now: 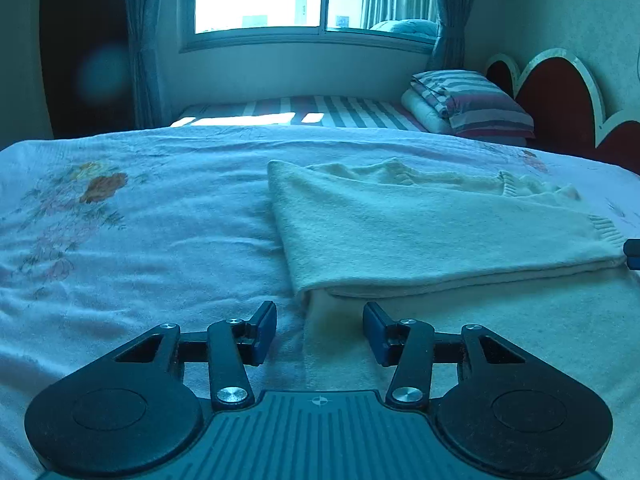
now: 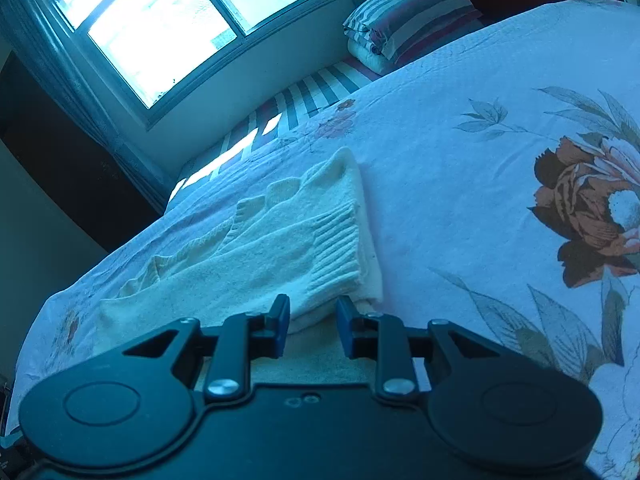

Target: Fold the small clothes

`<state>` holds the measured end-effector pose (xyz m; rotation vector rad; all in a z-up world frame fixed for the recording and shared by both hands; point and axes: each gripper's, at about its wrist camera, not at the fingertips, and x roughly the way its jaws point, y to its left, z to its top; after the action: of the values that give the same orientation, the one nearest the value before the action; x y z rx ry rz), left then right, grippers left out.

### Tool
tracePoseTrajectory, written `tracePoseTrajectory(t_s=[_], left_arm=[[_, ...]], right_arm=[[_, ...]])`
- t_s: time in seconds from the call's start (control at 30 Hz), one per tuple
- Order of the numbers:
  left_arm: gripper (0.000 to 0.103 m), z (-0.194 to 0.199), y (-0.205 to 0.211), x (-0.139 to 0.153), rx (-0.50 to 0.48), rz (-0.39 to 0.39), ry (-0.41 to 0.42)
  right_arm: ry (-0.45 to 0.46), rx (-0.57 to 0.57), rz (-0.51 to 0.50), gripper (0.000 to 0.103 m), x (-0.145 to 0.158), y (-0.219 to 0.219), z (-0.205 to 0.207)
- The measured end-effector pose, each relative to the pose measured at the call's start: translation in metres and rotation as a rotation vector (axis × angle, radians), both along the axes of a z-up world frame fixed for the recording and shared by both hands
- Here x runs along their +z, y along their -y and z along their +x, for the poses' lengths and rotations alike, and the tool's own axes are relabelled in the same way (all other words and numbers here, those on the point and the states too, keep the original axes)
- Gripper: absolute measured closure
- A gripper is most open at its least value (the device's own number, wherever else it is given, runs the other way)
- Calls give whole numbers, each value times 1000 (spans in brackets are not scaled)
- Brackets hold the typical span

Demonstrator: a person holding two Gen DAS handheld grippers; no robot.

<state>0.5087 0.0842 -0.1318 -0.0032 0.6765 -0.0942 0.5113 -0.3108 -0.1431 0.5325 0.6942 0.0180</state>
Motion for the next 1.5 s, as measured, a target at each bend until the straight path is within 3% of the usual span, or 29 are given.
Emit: tracePoseTrajectory(t_s=[0.27,0.37,0.43,0.47,0.53,0.67,0.73,0.77,0.8,1.0,1.1,1.2,1.3,1.37,1.4,1.5], left_arm=[[58,13,-15,-6,28,-53,13],[58,17,-16,-10,30,-50,4],[58,16,-15,-10,26,-37,10],[64,15,-16,-10,31,-44,17],[65,13,-20,-12,46,-64,21],[65,12,-16,-13,16,-23,21],[65,6,-18,-7,-15,21,17],[65,2,-21,-3,-17,37,21],[65,-3,-25,5,-17,53,43],[65,34,0,31,-88,32,134],[65,70,25,24,-135,38,131],[65,106,33,4,-126,43,52],[65,115,28,2,-99,25,48],[65,113,25,9,-88,45,93],[65,117,23,7,-80,51,87],[65,127,15,-7,-73,47,41]], right_arm=[[31,-66,-13,83,0,-3,0],[-6,-71,-23,84,-5,-3,7],[-4,-78,-15,91,-6,-2,9],[3,-80,-26,98,-4,-2,8],[22,-78,-16,98,1,1,1],[-47,-67,-12,98,-16,7,1],[-35,-74,-7,97,-10,12,-4],[-20,-88,-39,85,-4,14,-8],[5,-97,-83,81,4,15,-13],[90,59,-226,88,19,1,19],[85,134,-307,89,12,-16,45],[16,165,-377,89,-3,-24,68],[12,174,-376,87,-1,-22,70],[80,158,-398,77,12,-20,60],[87,156,-406,76,13,-20,60],[-3,182,-422,78,-7,-17,75]])
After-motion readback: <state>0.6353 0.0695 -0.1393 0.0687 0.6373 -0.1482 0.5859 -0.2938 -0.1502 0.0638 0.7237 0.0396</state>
